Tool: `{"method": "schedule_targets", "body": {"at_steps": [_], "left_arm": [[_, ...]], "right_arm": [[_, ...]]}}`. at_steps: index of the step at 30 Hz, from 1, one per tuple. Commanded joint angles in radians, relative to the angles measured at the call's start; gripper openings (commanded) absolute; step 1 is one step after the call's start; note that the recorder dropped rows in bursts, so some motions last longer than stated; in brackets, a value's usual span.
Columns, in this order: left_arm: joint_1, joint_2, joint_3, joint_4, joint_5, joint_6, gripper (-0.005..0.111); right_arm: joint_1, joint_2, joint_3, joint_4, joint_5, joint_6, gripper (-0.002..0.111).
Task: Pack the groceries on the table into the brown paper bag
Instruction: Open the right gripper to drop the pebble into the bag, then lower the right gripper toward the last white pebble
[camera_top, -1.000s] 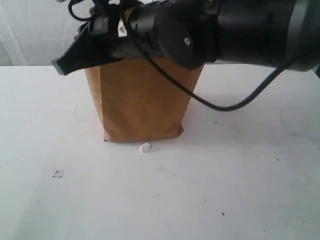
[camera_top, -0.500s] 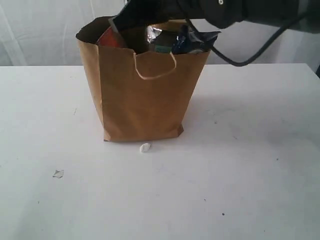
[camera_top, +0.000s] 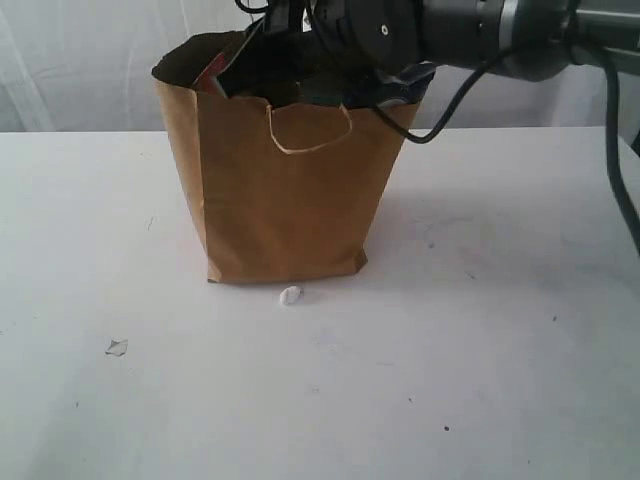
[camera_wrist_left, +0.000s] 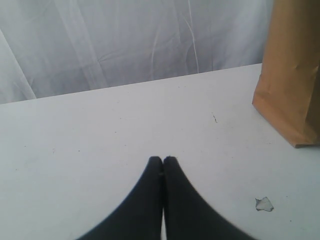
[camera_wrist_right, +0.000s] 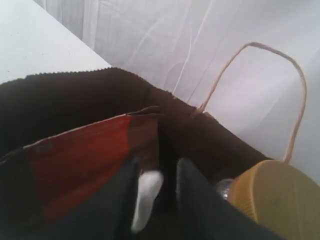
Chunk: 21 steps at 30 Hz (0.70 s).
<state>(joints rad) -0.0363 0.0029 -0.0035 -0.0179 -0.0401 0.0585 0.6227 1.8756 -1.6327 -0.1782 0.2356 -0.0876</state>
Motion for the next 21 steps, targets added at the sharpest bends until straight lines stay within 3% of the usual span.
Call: {"method": "schedule_targets", "body": {"at_steps": [1, 10, 21], "left_arm": [[0.002, -0.003, 0.003, -0.008, -0.011, -0.001, 0.000], [0.002, -0.003, 0.003, -0.008, -0.011, -0.001, 0.000], [0.002, -0.003, 0.003, -0.008, -0.011, -0.001, 0.000]], "right_arm": [[-0.006, -0.004, -0.011, -0.002, 0.010, -0.006, 0.056], [-0.006, -0.139, 0.052, -0.002, 0.084, 0.026, 0.058], [-0.006, -0.574, 0.430, -0.067, 0.215, 0.279, 0.056]]}}
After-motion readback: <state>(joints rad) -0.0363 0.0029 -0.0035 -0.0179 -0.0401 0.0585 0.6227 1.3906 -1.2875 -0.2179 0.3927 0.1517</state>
